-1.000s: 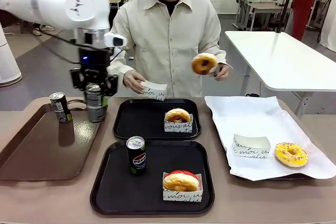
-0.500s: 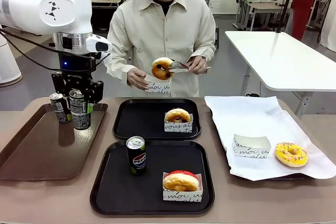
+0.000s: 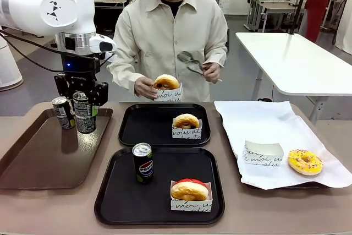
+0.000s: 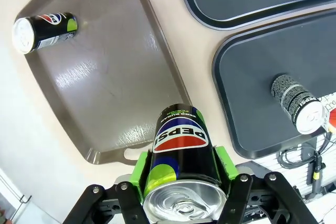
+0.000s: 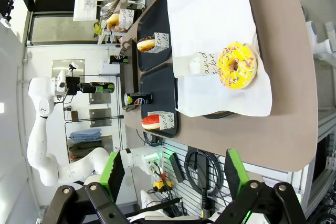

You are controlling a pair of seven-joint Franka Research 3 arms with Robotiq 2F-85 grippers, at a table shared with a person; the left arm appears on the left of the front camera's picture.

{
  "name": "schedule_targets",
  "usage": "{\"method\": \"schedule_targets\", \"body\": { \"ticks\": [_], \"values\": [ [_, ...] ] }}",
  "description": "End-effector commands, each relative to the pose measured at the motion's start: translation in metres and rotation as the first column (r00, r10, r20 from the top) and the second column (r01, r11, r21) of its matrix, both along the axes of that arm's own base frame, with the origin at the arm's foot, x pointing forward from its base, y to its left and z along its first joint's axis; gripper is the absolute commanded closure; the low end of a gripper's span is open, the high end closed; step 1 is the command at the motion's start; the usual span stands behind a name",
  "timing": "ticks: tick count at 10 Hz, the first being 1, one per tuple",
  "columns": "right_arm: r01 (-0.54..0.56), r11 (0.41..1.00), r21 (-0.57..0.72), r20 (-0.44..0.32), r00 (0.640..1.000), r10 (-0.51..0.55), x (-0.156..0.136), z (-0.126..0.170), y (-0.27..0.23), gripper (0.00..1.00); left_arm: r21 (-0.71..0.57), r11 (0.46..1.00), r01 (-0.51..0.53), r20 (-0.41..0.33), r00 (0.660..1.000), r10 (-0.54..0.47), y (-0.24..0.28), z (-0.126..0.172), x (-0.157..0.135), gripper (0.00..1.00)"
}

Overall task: Set up donuts and drinks on trays.
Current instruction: Pick up one Pepsi coke from the Handle tray and place it on the Flat Tray without a Pepsi coke.

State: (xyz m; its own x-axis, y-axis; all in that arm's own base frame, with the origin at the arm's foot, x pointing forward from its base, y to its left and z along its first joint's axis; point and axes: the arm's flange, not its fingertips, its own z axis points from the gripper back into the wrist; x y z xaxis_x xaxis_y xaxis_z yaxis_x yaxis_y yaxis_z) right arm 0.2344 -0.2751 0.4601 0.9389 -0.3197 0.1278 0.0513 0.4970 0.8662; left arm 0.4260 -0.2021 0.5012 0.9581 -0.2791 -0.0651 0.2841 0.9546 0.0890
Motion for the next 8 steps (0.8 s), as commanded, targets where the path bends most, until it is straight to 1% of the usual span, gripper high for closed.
{"method": "schedule_targets", "body": {
  "ticks": [1, 2, 3, 7, 8],
  "values": [
    [0.0, 1.0, 0.016, 0.017, 1.0, 0.0, 0.001, 0.0, -0.001, 0.0, -0.008, 1.0, -0.008, 0.017, 1.0, 0.008, 0.0, 0.0, 0.005, 0.4],
    [0.0, 1.0, 0.016, 0.017, 1.0, 0.0, 0.001, 0.0, -0.001, 0.0, -0.009, 1.0, -0.008, 0.009, 1.0, 0.008, -0.003, 0.003, 0.015, 0.4],
    [0.0, 1.0, 0.016, 0.017, 1.0, 0.0, 0.001, 0.0, -0.001, 0.0, -0.013, 1.0, -0.009, 0.004, 1.0, 0.009, -0.005, 0.003, 0.018, 0.4],
    [0.0, 1.0, 0.016, 0.017, 1.0, 0.0, 0.001, 0.0, -0.001, 0.0, -0.002, 1.0, 0.005, 0.003, 1.0, -0.005, -0.009, 0.0, 0.016, 0.4],
    [0.0, 1.0, 0.016, 0.017, 1.0, 0.0, 0.001, 0.0, -0.001, 0.0, 0.0, 1.0, 0.01, -0.002, 1.0, -0.01, -0.01, 0.001, 0.019, 0.4]
  ]
}}
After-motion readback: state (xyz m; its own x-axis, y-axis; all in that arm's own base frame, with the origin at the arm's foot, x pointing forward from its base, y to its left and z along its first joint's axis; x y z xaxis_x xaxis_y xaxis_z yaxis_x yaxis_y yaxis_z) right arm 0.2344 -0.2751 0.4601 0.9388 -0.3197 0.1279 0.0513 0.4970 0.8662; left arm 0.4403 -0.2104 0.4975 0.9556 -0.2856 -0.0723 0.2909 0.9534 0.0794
